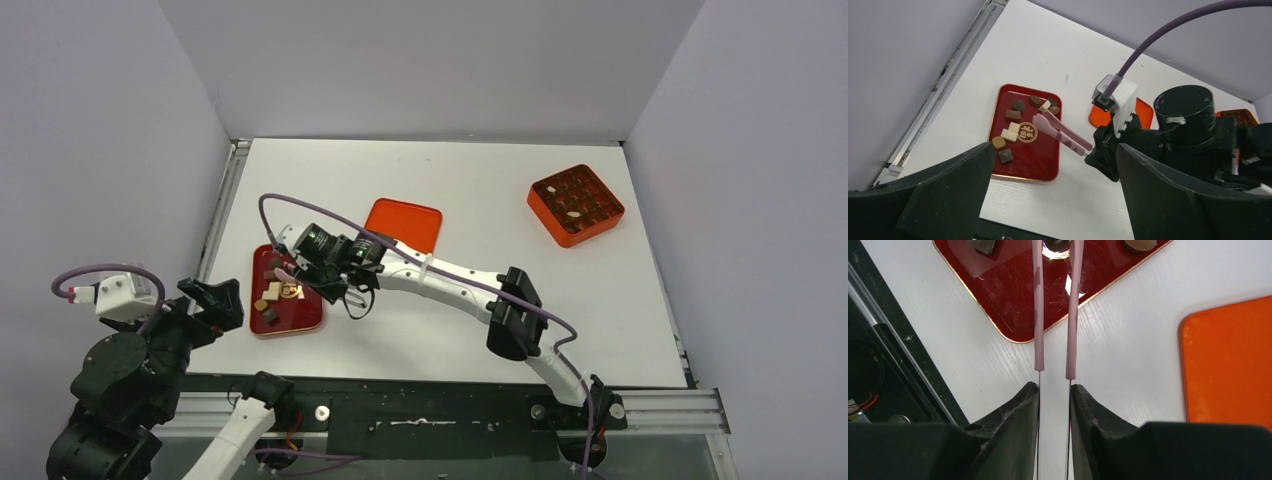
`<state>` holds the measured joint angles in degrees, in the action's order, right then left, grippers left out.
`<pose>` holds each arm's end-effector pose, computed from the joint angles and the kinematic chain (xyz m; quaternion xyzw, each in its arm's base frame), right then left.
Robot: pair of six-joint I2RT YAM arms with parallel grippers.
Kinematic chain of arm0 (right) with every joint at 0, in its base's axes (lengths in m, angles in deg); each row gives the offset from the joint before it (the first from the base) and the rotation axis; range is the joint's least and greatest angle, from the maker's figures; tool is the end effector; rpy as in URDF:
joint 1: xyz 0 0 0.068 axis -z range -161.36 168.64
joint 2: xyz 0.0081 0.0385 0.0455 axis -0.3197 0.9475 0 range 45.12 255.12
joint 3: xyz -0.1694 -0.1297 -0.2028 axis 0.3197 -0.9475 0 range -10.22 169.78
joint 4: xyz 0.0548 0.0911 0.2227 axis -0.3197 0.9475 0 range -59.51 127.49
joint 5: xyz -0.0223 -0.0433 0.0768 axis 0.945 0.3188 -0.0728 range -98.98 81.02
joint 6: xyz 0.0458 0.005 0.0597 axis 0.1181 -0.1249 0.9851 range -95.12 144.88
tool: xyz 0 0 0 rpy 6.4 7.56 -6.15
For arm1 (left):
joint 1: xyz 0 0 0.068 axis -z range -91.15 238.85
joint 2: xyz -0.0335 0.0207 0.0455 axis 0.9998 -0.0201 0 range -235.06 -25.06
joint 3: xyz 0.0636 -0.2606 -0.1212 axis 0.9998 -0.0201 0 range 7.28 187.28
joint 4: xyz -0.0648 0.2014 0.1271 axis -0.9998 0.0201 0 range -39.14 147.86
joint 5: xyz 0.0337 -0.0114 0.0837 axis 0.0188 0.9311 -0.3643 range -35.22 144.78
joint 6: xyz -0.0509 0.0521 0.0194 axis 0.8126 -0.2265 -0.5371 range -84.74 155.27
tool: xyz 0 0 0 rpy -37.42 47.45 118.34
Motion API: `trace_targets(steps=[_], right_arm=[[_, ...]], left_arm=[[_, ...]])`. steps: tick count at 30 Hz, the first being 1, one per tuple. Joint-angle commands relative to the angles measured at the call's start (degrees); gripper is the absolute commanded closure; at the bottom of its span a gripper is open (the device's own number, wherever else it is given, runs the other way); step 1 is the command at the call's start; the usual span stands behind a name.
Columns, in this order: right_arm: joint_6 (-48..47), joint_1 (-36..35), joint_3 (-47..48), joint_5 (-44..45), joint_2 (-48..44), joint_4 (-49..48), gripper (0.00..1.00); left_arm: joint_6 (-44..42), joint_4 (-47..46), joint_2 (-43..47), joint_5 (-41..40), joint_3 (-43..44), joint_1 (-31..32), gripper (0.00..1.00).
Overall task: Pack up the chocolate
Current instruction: Pick up the fake chocolate from the plate, then place the fake chocolate in the packing box.
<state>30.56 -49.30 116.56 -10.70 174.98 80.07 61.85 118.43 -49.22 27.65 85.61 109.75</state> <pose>0.1930 0.4818 0.2713 -0.4940 0.8083 0.2031 0.2477 -0.0162 0.0372 0.4214 -0.1830 0.7548 -0.0741 0.6256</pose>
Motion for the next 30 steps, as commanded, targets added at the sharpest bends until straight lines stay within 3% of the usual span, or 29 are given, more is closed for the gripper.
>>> trace_targets(steps=[1,10,16,30], right_arm=[[1.9,0.8,-3.0,1.5,-8.5,-3.7,0.76],[3.2,4.5,-10.6,5.0,-16.0,-3.9,0.76],[4.9,8.6,-14.8,7.2,-20.1,-1.3,0.77],[7.0,23.7,-32.0,9.2,-33.2,1.7,0.76]], left_arm=[[0.2,-1.6,0.4,0.9,-1.4,-0.1,0.1],[0.6,-6.7,-0.8,6.5,-6.8,-0.1,0.11],[1.8,-13.5,-0.2,12.4,-16.4,-0.1,0.11],[-3.9,-24.6,-8.2,22.8,-30.8,-0.1,0.11]])
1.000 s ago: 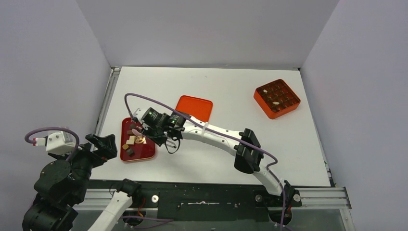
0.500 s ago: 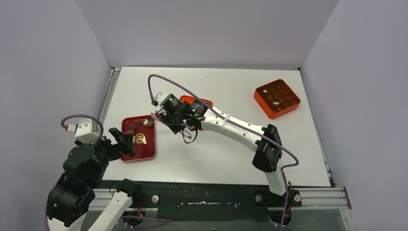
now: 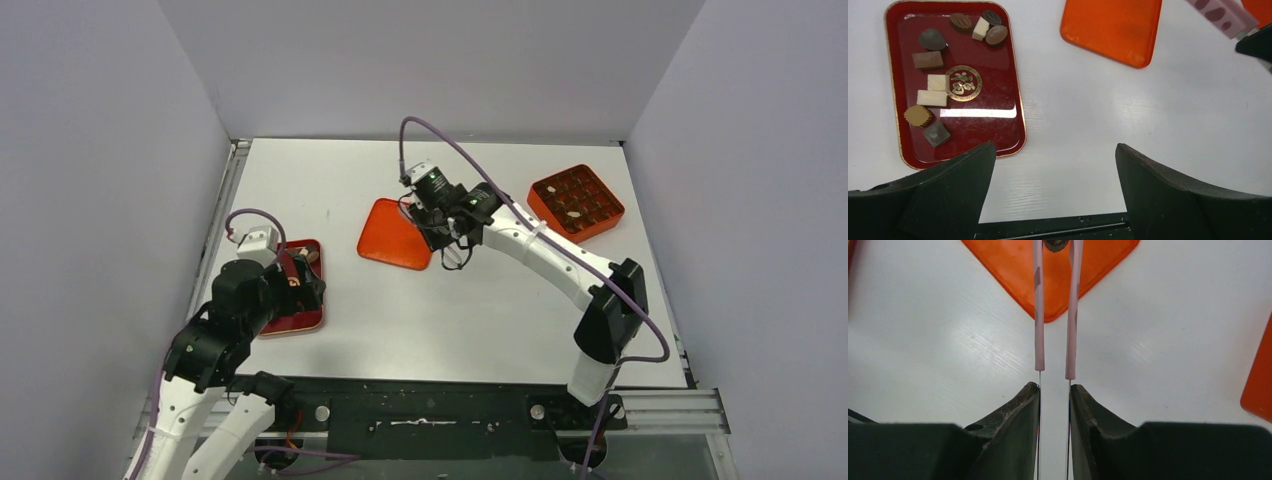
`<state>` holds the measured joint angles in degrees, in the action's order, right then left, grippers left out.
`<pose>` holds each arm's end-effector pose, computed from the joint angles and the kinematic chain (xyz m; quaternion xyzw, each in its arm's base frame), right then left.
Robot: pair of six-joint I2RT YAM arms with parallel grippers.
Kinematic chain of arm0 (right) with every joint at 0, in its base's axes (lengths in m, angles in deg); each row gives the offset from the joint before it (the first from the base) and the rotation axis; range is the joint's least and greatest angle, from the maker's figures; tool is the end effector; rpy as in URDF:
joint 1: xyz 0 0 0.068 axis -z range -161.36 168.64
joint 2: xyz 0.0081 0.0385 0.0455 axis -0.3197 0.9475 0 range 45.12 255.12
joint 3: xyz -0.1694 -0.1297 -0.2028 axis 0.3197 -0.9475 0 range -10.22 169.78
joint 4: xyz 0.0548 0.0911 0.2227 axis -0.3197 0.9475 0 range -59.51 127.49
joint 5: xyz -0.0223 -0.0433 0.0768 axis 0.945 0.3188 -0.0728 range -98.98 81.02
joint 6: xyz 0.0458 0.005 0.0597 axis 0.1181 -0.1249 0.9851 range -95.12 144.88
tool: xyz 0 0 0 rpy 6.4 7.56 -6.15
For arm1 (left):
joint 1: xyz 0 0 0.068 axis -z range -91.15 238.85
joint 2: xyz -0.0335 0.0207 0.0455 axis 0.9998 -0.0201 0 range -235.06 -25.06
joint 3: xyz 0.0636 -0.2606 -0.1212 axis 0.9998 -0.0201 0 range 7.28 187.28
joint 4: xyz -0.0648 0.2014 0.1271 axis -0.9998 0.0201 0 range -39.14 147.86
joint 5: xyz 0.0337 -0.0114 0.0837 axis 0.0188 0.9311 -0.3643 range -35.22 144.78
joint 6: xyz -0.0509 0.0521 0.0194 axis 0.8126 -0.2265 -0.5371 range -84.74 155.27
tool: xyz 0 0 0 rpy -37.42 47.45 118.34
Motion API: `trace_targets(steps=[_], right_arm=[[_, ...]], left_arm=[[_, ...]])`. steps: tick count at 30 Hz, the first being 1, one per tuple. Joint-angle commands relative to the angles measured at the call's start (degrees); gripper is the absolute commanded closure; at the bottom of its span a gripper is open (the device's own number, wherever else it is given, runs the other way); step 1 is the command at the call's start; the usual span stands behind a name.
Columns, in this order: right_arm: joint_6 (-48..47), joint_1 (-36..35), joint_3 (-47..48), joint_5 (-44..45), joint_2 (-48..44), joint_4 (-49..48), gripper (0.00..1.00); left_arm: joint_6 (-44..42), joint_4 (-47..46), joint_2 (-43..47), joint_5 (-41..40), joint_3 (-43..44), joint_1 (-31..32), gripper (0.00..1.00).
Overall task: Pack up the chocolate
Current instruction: Place the fake chocolate in the packing box.
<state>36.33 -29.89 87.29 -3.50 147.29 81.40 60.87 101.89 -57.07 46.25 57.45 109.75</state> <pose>0.2636 0.2893 0.3211 -0.2901 0.9091 0.1082 0.2788 0.0889 -0.0239 0.3193 -0.0715 0.8737 -0.1283 0.4639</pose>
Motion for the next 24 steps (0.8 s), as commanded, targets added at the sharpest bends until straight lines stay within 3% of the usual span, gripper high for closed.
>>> trace_targets(steps=[1,12,24], right_arm=[[1.3,5.6,-3.5,2.2,-6.2,1.0,0.76],[-0.7,24.9,-6.7,3.6,-14.4,9.6,0.74],[-1.0,41.7,-5.1,1.7,-14.7,19.4,0.71]], left_arm=[[-3.0,-8.5,-0.3,4.5,-3.6,-0.1,0.11],[-5.0,-10.6,2.0,7.4,-9.1,0.0,0.11],[-6.2,-10.1,4.1,6.6,-8.5,-0.1,0.1]])
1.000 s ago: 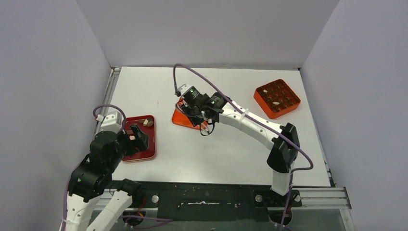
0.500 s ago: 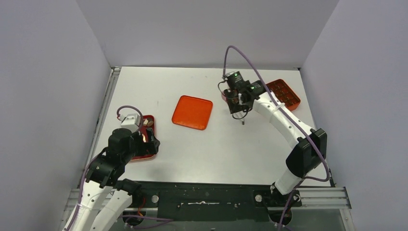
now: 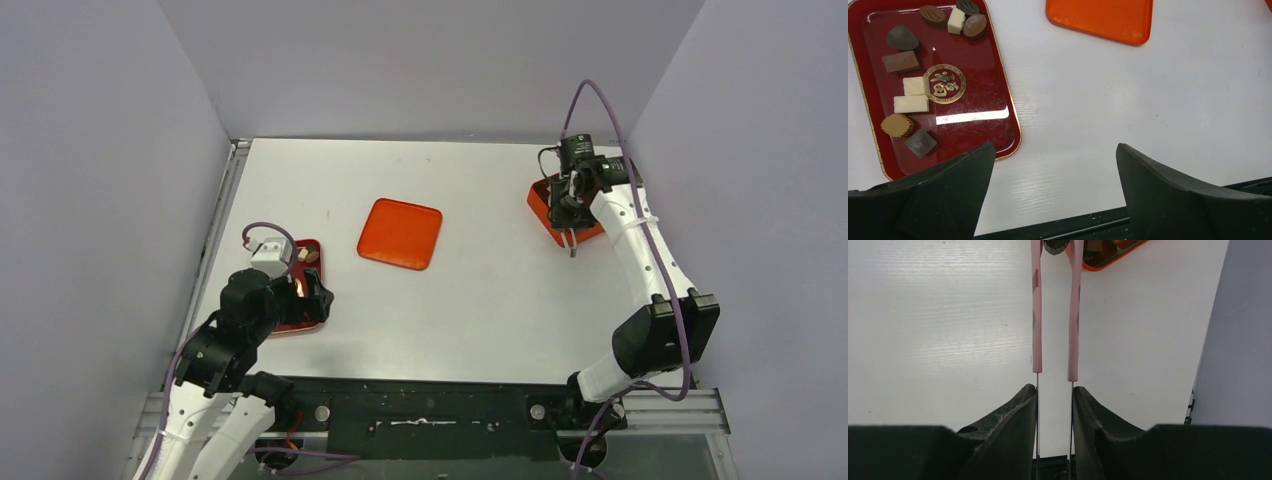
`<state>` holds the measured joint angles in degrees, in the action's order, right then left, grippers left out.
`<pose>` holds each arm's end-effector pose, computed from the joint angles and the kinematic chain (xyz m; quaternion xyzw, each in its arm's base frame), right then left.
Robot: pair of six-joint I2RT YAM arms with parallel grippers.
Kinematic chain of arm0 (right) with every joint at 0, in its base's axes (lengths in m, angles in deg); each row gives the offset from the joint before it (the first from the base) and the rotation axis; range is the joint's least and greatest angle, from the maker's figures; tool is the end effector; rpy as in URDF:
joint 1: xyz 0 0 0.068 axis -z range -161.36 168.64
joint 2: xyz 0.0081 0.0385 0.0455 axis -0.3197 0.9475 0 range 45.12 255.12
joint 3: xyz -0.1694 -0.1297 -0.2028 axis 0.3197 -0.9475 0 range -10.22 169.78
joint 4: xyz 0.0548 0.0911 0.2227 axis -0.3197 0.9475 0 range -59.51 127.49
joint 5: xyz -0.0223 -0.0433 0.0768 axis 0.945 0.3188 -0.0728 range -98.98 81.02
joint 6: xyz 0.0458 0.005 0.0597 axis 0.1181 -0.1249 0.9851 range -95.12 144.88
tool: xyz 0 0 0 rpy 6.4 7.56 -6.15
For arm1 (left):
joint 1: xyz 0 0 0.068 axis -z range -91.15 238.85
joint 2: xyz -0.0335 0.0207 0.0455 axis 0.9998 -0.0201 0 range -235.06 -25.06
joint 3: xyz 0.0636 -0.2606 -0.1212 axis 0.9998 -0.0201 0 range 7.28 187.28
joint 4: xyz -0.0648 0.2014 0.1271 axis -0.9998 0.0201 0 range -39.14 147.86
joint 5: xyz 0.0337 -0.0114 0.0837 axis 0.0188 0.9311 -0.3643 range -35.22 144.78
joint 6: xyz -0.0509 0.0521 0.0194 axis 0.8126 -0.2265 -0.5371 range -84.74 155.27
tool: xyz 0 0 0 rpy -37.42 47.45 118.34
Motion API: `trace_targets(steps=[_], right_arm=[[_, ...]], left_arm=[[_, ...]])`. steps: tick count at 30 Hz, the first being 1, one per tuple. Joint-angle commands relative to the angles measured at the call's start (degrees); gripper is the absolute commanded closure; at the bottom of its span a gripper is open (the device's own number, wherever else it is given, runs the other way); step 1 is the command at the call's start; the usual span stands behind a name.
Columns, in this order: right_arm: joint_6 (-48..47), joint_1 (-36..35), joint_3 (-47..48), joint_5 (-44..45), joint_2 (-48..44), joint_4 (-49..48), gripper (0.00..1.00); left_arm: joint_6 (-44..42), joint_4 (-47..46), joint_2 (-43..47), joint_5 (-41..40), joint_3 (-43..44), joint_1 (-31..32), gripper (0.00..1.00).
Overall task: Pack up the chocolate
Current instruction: Place the fake chocolate in the packing box.
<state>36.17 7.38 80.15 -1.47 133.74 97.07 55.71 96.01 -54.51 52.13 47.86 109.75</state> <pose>0.2945 0.0503 0.3425 0.0144 0.9739 -0.0202 0.2257 0.0928 -0.0323 0.2803 -0.0074 0.8828 -0.1466 0.4462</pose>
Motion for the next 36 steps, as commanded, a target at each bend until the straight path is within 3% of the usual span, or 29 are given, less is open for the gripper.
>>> trace_targets(steps=[1,19,24,36], right_arm=[[-0.9,5.8,1.9,-1.0,-1.3,3.7,0.71],[-1.7,11.1,-0.7,1.5,4.7,-0.8,0.67],[-2.0,14.2,-2.4,-0.4,6.1,-3.8,0.67],[-2.5,14.1,1.3,-3.3,5.8,-1.6,0.67]], left_arm=[[-1.2,-4.1,1.8,0.6,1.2,-0.1,0.1],[-2.2,-2.8,2.7,-0.6,1.4,1.2,0.1],[-2.3,-2.6,2.5,-1.2,1.6,1.2,0.1],[-2.3,-2.5,1.9,-1.9,1.5,1.2,0.1]])
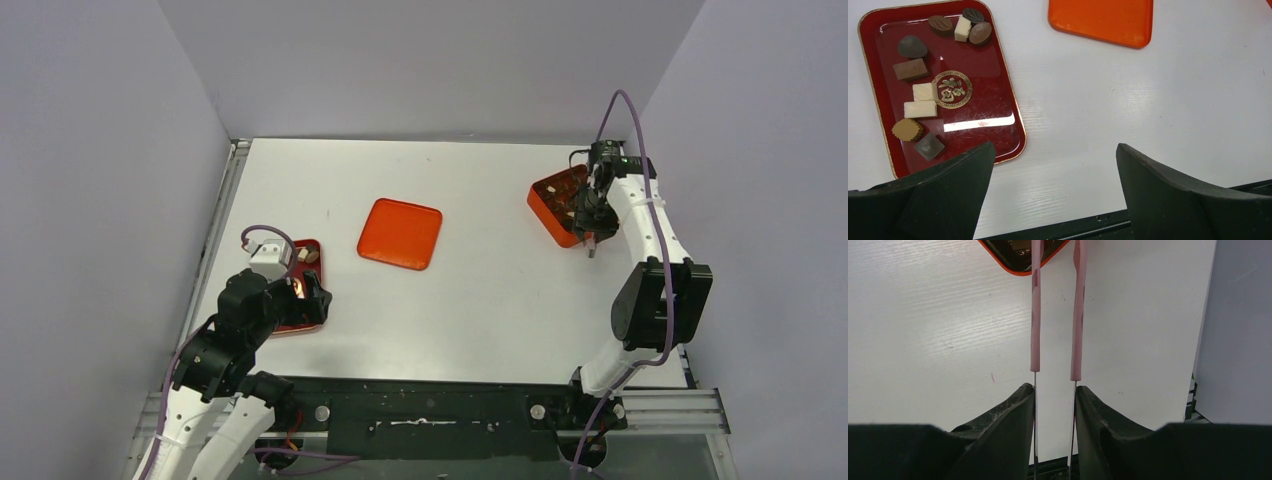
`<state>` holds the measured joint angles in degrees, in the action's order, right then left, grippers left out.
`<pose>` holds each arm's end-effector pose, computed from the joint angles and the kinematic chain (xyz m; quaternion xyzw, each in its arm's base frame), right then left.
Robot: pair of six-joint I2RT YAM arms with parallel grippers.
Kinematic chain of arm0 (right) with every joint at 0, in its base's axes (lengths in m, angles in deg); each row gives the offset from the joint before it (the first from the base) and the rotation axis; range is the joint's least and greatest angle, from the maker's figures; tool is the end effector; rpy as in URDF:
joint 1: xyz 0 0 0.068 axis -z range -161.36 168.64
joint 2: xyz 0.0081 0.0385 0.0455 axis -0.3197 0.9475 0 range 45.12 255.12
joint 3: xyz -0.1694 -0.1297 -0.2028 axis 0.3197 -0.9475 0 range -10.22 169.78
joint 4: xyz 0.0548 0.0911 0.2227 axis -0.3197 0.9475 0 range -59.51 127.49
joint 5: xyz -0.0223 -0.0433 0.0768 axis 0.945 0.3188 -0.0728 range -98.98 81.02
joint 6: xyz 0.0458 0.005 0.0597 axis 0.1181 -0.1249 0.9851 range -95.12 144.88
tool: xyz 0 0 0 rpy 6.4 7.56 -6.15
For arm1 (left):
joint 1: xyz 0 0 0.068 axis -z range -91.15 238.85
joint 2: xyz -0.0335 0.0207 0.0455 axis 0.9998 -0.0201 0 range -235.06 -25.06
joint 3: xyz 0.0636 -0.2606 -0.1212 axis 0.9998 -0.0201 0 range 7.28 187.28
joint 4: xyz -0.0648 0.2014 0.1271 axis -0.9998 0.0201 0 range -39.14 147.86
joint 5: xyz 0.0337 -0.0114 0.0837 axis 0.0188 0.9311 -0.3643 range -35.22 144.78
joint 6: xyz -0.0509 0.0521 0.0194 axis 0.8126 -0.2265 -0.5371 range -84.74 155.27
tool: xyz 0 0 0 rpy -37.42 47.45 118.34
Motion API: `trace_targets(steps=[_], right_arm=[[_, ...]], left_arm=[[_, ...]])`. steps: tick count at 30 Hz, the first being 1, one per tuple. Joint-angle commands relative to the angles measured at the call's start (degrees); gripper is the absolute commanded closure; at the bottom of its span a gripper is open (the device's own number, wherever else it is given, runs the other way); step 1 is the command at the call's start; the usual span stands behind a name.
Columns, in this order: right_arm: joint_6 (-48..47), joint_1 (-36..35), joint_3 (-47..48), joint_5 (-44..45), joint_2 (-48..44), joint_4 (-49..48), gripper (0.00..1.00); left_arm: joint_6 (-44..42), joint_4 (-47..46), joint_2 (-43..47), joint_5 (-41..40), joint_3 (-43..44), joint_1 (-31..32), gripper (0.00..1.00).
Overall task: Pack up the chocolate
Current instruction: Place the fake chocolate in the packing box.
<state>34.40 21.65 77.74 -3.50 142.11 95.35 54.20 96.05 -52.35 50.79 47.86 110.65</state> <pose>0.3280 -0.0232 0.2889 0.1144 0.9824 -0.0393 0.1424 0.0869 -0.0300 0.2831 0.0049 0.8738 -0.1404 0.4655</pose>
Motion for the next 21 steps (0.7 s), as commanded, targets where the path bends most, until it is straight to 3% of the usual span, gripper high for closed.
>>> trace_targets(steps=[1,10,21], right_arm=[[-0.7,-0.3,4.1,-1.3,-3.0,0.3,0.67],[-2.1,-2.3,4.9,-2.8,-3.9,0.0,0.64],[-1.3,-6.1,7.0,1.9,-3.9,-0.2,0.66]], left_arm=[[-0.9,-2.5,-0.3,-0.6,1.5,0.3,0.1],[-0.9,-2.5,-0.2,-0.6,1.5,0.3,0.1],[-0.8,-2.3,0.2,-1.0,1.5,0.3,0.1]])
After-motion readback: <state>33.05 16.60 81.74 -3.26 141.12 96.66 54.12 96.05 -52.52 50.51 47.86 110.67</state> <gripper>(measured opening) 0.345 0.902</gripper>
